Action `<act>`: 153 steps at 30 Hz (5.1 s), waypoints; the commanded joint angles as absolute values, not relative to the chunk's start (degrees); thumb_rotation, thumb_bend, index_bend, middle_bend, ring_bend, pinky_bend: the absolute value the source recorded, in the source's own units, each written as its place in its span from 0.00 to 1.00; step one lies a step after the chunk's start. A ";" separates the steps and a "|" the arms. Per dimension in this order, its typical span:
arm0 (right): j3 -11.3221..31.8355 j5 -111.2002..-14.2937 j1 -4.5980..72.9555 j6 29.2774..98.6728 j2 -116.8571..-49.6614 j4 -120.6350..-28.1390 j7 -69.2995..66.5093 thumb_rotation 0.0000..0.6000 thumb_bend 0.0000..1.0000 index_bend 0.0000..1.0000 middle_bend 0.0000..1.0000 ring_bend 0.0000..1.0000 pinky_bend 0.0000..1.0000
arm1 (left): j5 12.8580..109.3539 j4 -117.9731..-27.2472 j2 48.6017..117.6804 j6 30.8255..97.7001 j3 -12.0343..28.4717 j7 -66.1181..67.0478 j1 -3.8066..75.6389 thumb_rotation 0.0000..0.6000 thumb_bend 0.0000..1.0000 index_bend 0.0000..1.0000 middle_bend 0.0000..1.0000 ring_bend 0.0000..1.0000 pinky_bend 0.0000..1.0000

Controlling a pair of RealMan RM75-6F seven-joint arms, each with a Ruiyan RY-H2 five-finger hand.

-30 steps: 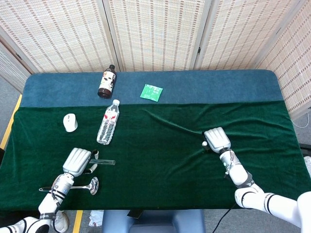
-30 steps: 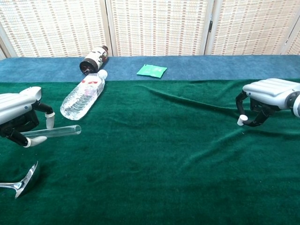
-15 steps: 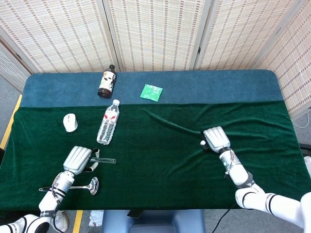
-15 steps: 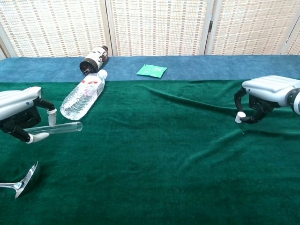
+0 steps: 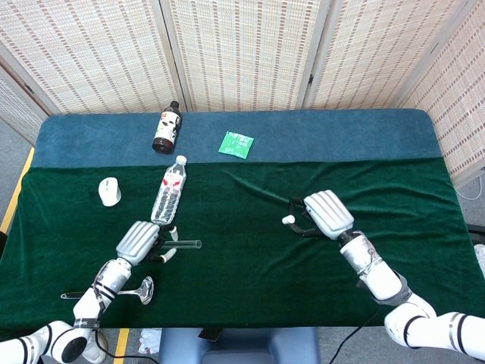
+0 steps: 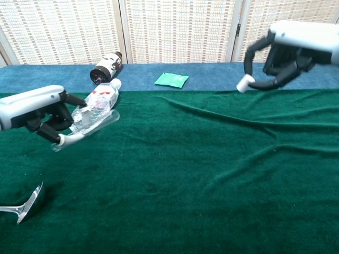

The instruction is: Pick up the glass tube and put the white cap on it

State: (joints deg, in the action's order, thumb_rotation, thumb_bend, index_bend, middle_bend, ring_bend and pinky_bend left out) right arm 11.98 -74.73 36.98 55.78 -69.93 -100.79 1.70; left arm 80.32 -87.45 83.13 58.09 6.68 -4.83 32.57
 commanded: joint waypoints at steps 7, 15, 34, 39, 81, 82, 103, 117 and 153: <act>14.96 -81.39 40.09 54.18 -65.78 -108.82 -8.34 0.89 0.58 0.67 1.00 1.00 1.00 | 80.90 -90.53 85.07 55.01 8.83 -15.57 35.99 1.00 0.50 0.64 0.96 0.91 0.84; 14.24 -81.18 42.29 52.16 -66.32 -110.38 -5.95 0.89 0.58 0.67 1.00 1.00 1.00 | 80.28 -90.90 86.60 54.03 9.36 -20.54 37.25 1.00 0.50 0.64 0.96 0.91 0.84; 13.20 -77.84 44.92 50.64 -67.87 -110.90 -1.02 0.89 0.59 0.68 1.00 1.00 1.00 | 78.90 -91.07 87.14 54.33 8.88 -20.66 37.82 1.00 0.50 0.64 0.96 0.91 0.84; 13.23 -77.25 45.46 50.64 -68.34 -110.62 -0.49 0.89 0.59 0.68 1.00 1.00 1.00 | 78.82 -91.12 87.20 54.73 8.77 -20.26 37.81 1.00 0.51 0.64 0.96 0.91 0.84; 13.14 -70.52 50.63 48.88 -72.62 -109.02 6.52 0.89 0.59 0.68 1.00 1.00 1.00 | 78.11 -92.50 86.75 54.79 8.15 -19.13 38.23 1.00 0.51 0.65 0.96 0.91 0.84; 13.07 -70.24 50.78 48.75 -72.70 -109.00 6.83 0.89 0.59 0.68 1.00 1.00 1.00 | 78.07 -92.54 86.70 54.83 8.14 -18.92 38.23 1.00 0.51 0.66 0.96 0.91 0.84; 11.83 -66.55 52.72 48.36 -75.33 -107.11 11.47 0.89 0.59 0.66 1.00 1.00 1.00 | 77.52 -92.35 86.29 54.83 7.95 -19.13 37.90 1.00 0.51 0.69 0.97 0.91 0.84; 11.00 -65.70 52.10 48.85 -75.68 -106.16 10.78 0.89 0.34 0.09 0.99 1.00 1.00 | 76.58 -89.58 86.27 54.12 7.41 -15.86 38.03 1.00 0.52 0.69 0.97 0.91 0.84; 5.24 -68.74 32.59 61.78 -66.46 -98.61 -0.11 0.89 0.34 0.07 0.99 1.00 1.00 | 65.65 -76.30 95.70 49.57 7.64 12.58 42.70 1.00 0.51 0.39 0.97 0.89 0.84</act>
